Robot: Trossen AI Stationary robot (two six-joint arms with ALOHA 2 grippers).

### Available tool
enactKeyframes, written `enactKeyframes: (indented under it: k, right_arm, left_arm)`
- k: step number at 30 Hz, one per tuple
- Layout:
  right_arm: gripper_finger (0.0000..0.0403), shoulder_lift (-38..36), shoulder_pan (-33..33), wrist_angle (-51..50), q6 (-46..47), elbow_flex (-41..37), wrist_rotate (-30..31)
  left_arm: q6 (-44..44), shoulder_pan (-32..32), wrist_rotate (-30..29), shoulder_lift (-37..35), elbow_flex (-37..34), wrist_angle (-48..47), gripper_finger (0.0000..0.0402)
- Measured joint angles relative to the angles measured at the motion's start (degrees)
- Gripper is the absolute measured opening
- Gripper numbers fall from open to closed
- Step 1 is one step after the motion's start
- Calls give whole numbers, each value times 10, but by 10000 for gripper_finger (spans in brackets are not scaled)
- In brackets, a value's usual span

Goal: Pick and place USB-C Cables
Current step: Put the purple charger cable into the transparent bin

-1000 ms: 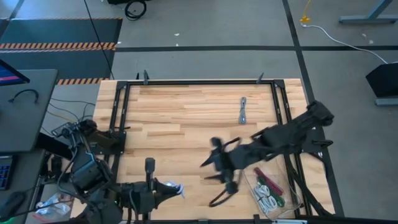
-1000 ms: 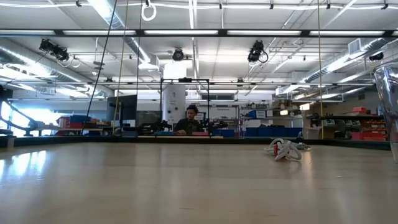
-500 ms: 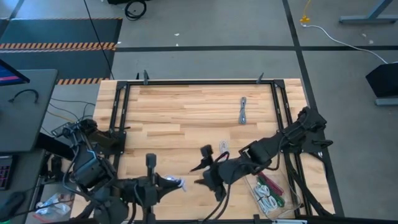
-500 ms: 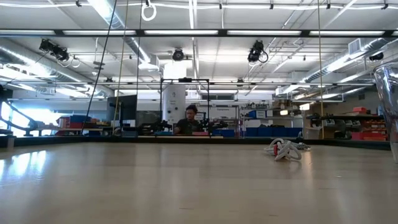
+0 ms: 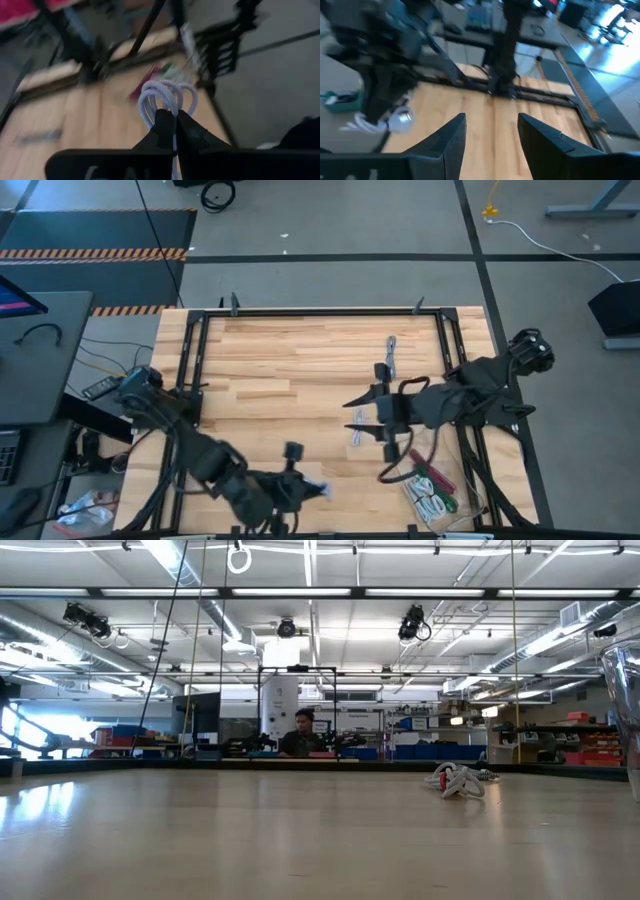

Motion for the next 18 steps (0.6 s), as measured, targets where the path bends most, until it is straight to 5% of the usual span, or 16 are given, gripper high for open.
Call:
enactKeyframes:
  k: [6,18]
  right_arm:
    - [185,-3,18,26,-25,0,-39]
    - [185,41,33,12,-3,-57,-13]
  left_arm:
    - [44,50,37,-6,4,11,5]
    - [63,64,58,-53,6,-1,4]
